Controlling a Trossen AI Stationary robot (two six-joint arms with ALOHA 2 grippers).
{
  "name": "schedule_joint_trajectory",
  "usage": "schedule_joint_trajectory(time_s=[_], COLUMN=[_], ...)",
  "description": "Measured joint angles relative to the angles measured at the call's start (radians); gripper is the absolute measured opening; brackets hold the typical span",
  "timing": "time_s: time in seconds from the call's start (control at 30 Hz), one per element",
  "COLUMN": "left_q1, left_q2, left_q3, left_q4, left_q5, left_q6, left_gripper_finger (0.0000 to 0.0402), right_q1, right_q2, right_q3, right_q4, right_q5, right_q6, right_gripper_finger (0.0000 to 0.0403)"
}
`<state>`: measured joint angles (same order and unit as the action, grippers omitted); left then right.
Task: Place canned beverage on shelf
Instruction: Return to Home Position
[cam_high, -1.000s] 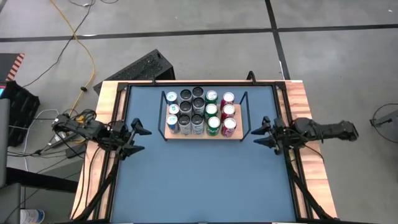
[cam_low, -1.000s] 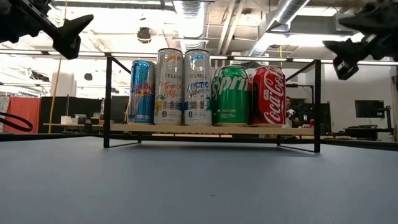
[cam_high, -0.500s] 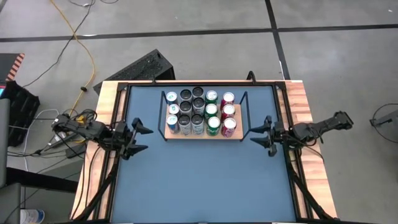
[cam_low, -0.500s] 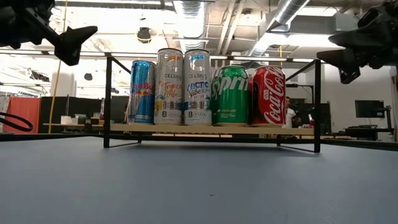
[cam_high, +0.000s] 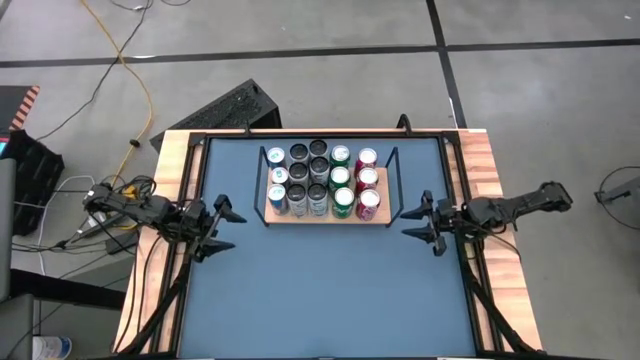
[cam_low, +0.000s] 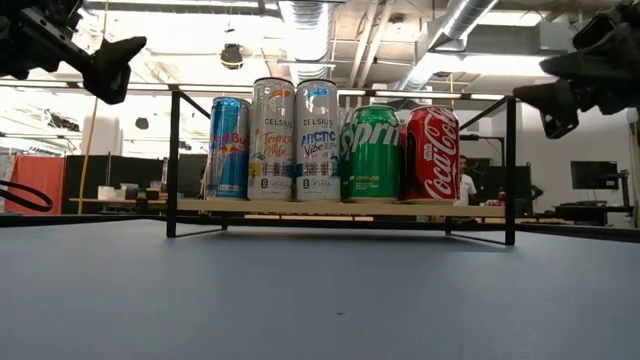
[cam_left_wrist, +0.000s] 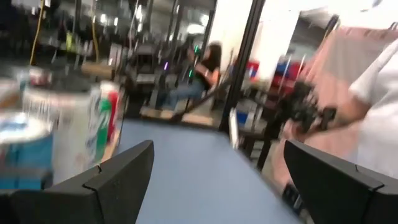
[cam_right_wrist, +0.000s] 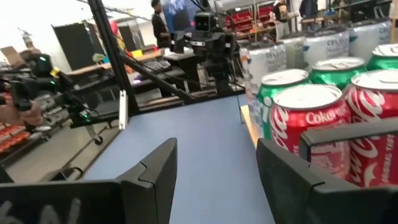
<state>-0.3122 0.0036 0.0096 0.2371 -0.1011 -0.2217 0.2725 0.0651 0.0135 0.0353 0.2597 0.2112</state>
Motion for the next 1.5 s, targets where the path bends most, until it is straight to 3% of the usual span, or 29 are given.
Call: schedule_joint_trajectory(time_s=[0.27, 0.43, 0.9, 1.03, 1.17, 1.37, 1.5], left_q1=[0.0, 0.0, 0.0, 0.0, 0.0, 0.0, 0.0], left_q2=[0.0, 0.0, 0.0, 0.0, 0.0, 0.001, 0.001], left_q3=[-0.001, -0.001, -0.003, -0.003, -0.003, -0.003, -0.003], left_q4=[-0.096, -0.138, -0.172, -0.167, -0.165, -0.164, -0.164], left_q5=[-0.138, -0.14, -0.121, -0.157, -0.192, -0.192, -0.192], left_q6=[0.077, 0.134, 0.168, 0.193, 0.159, -0.049, -0.098], left_gripper_finger=[0.0346, 0.0346, 0.0346, 0.0346, 0.0346, 0.0346, 0.0346], right_q1=[-0.014, -0.013, -0.047, -0.047, -0.047, -0.045, -0.044], right_q2=[0.088, 0.1, 0.1, 0.1, 0.1, 0.1, 0.1], right_q3=[0.0, 0.0, -0.001, -0.001, -0.001, -0.001, -0.001], right_q4=[0.0, 0.0, 0.002, 0.002, 0.002, 0.002, 0.002], right_q5=[-0.001, -0.001, 0.0, 0.0, 0.0, 0.001, 0.001], right_q6=[0.035, 0.076, -0.003, -0.015, -0.072, -0.108, -0.107], right_gripper_finger=[0.0207, 0.0207, 0.0207, 0.0207, 0.0207, 0.0207, 0.0207])
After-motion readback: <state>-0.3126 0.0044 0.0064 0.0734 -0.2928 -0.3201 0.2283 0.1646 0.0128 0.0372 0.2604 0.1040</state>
